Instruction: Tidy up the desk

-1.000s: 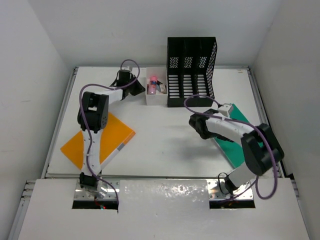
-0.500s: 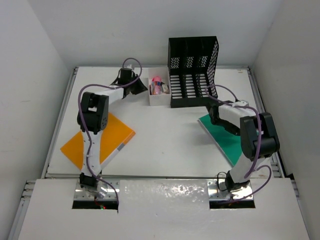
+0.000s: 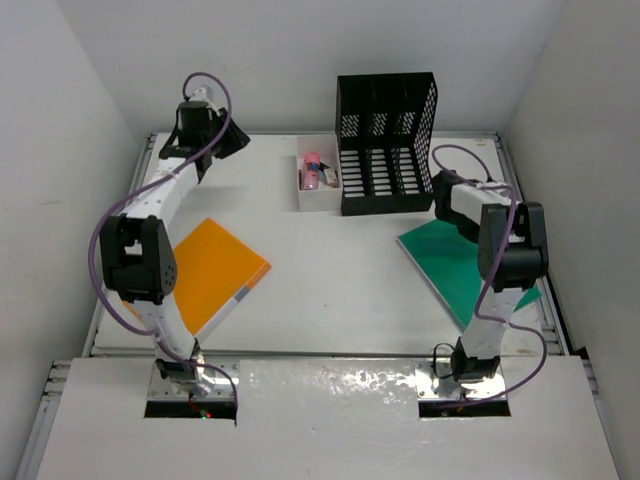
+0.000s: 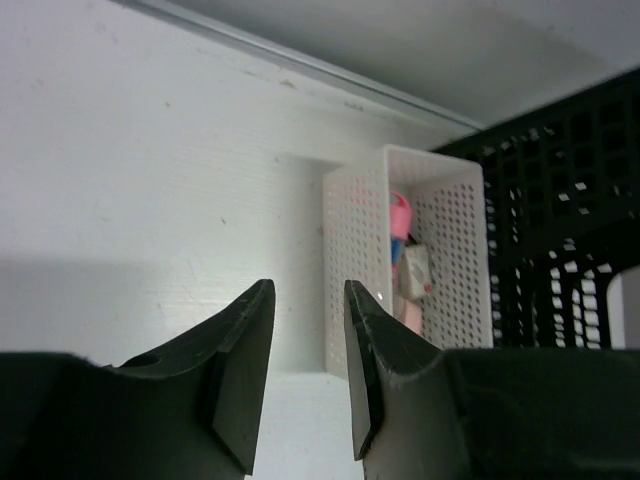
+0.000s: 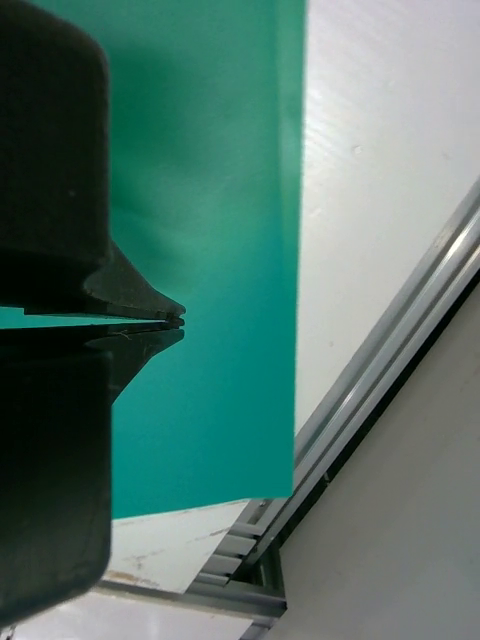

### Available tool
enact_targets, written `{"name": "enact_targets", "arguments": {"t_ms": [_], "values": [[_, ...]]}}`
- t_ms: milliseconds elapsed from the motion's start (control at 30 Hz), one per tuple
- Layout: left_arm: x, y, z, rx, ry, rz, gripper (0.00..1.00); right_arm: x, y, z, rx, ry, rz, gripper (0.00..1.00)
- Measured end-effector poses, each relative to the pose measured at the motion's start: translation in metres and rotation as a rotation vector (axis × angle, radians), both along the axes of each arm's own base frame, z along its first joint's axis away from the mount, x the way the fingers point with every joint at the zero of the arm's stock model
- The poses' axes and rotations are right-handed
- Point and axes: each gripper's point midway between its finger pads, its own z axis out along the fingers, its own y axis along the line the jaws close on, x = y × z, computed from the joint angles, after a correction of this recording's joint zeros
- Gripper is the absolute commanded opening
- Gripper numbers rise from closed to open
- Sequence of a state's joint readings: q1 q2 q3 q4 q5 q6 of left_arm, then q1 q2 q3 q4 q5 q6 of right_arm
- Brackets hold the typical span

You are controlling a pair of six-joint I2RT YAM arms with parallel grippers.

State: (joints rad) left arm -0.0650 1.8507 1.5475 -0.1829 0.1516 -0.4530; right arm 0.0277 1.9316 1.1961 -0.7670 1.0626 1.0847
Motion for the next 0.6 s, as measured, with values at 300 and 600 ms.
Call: {"name": "enact_targets", "arguments": {"t_ms": [300, 600], "values": [[-0.062, -0.035, -0.028, -0.106, 0.135, -0.159, 0.3, 0.009, -0.033, -0.013, 0.067, -0.018, -0.112, 0.0], [-0.099, -0.044, -0.052, -0.134, 0.234, -0.205, 0.29, -0.009, -0.043, -0.038, 0.153, -0.02, -0.179, 0.0]]}}
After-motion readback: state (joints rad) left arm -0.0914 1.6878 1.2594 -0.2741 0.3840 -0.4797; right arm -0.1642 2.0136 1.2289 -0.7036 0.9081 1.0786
